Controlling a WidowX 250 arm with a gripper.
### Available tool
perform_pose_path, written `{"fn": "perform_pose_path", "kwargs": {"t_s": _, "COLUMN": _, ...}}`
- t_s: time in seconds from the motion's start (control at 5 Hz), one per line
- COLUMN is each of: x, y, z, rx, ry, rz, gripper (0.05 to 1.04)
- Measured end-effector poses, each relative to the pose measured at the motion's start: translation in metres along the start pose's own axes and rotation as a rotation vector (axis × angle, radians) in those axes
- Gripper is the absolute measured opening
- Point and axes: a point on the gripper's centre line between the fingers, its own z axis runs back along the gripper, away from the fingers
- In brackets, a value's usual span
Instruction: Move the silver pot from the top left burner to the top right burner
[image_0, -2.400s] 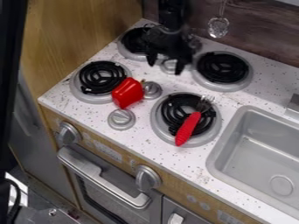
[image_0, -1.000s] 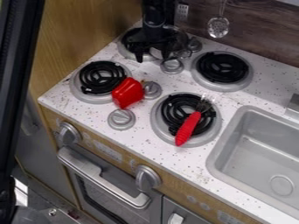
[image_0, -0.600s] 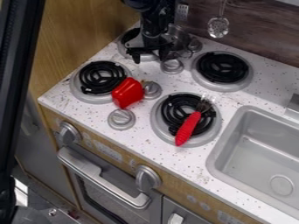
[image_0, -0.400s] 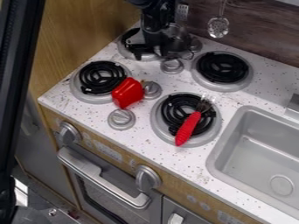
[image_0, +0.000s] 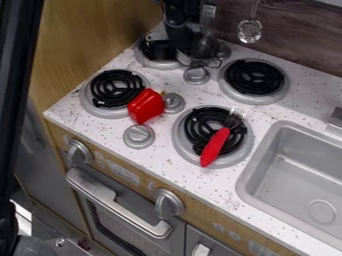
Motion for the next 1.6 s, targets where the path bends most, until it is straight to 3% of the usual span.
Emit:
{"fn": "perform_pose_path", "kwargs": {"t_s": 0.2, "x": 0.022, "y": -0.016, "z": 0.01, "rx": -0.026, "ry": -0.072, "rz": -0.004, "gripper": 0.999}}
{"fn": "perform_pose_path", "kwargs": {"t_s": 0.6, "x": 0.007, "y": -0.012, "z": -0.017, "rx": 0.037, "ry": -0.014, "rz": -0.029, "gripper": 0.999}}
{"fn": "perform_pose_path", "kwargs": {"t_s": 0.8, "x": 0.001, "y": -0.009, "z": -0.021, "rx": 0.059, "ry": 0.019, "rz": -0.03, "gripper": 0.95}}
{"fn": "perform_pose_path", "kwargs": {"t_s": 1.0, "x": 0.001, "y": -0.009, "z": -0.023, "rx": 0.06, "ry": 0.011, "rz": -0.045, "gripper": 0.671}}
{"fn": "perform_pose_path", "kwargs": {"t_s": 1.2, "x": -0.009, "y": -0.011, "z": -0.032, "rx": 0.097, "ry": 0.053, "rz": -0.08, "gripper": 0.379}}
{"fn": "perform_pose_path", "kwargs": {"t_s": 1.4, "x": -0.021, "y": -0.024, "z": -0.037, "rx": 0.081, "ry": 0.076, "rz": -0.104, "gripper": 0.154}}
{"fn": "perform_pose_path", "kwargs": {"t_s": 1.6, "x": -0.018, "y": -0.029, "z": -0.042, "rx": 0.063, "ry": 0.075, "rz": -0.128, "gripper": 0.078}}
